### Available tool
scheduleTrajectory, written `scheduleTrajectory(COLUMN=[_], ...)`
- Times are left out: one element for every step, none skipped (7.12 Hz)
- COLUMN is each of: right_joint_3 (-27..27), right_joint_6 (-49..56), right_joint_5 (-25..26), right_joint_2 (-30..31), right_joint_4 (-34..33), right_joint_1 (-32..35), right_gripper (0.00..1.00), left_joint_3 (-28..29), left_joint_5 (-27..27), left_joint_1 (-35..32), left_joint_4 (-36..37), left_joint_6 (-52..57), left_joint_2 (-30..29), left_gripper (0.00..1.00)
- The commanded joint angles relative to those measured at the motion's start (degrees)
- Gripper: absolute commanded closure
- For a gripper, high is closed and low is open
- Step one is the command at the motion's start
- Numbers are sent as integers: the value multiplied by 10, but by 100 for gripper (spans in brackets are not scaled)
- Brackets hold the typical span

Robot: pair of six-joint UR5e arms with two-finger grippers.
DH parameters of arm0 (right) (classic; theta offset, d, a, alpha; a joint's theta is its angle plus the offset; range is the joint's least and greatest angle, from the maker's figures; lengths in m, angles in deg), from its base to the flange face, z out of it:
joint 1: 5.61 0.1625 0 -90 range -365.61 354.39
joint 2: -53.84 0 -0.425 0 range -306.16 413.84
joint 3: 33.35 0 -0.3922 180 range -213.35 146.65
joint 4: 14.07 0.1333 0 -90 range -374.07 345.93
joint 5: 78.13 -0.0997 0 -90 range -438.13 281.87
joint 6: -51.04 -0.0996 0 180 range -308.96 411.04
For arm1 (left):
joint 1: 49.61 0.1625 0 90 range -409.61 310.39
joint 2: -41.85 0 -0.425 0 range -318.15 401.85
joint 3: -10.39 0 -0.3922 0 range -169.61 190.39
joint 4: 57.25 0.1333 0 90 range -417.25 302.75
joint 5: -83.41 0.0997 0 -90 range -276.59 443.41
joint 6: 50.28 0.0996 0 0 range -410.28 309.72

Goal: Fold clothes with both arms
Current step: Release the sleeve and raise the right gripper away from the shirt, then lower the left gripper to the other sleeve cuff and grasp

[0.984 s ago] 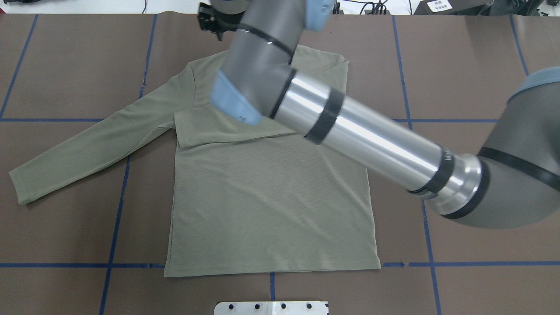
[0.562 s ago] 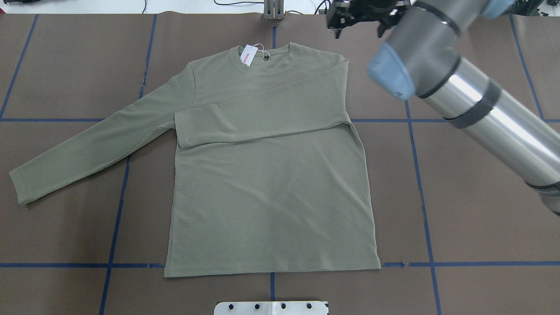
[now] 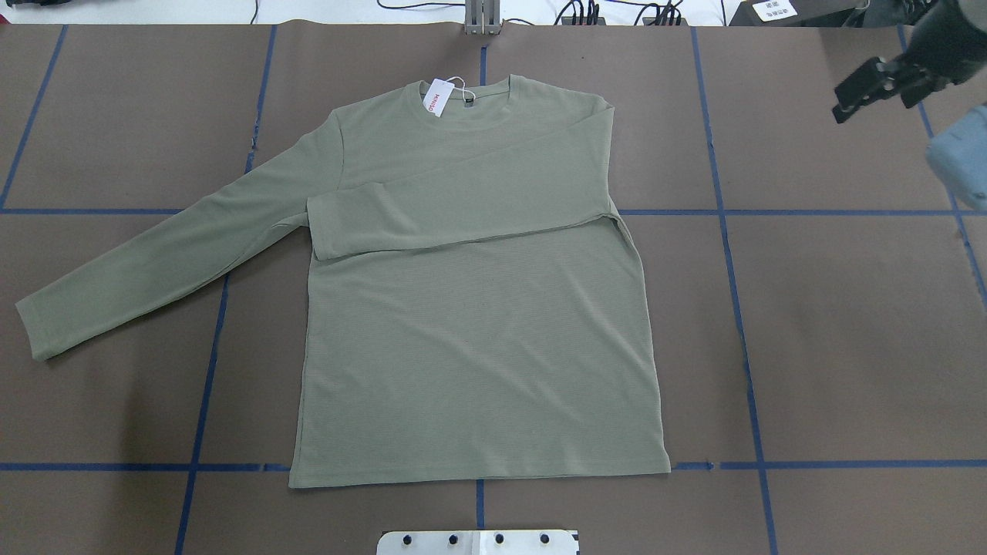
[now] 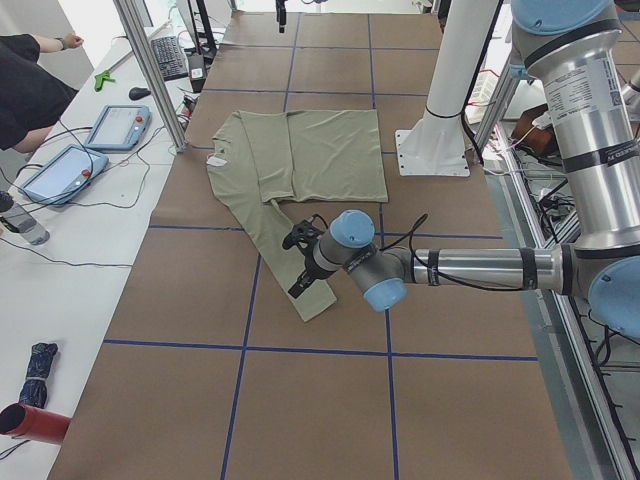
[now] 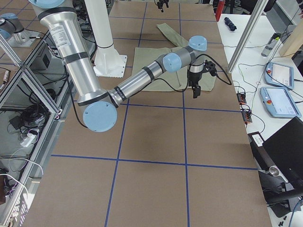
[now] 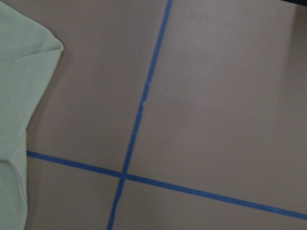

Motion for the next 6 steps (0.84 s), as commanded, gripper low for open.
scheduleTrajectory(right_joint_3=[-51,-50,-51,-51,-51,-50], right_joint_6=[17,17,15,14,15,15], right_joint_5=[-5,-4,-4,-3,-3,-4], right_joint_2=[72,81,86,88,88,88], right_joint_4=[1,1,1,1,1,1], right_joint_1=[15,15,15,15,15,14], right_gripper=[0,0,0,0,0,0], left_joint_3=[7,17,25,37,52,54], left_joint_5=[72,80,102,113,116,125], left_joint_1=[105,130,160,176,182,189], left_joint_4=[-7,-7,-7,-15,-20,-20], left_joint_6=[-47,-48,-48,-48,-48,-48], left_joint_2=[7,7,7,5,2,1], left_gripper=[0,0,0,1,11,18])
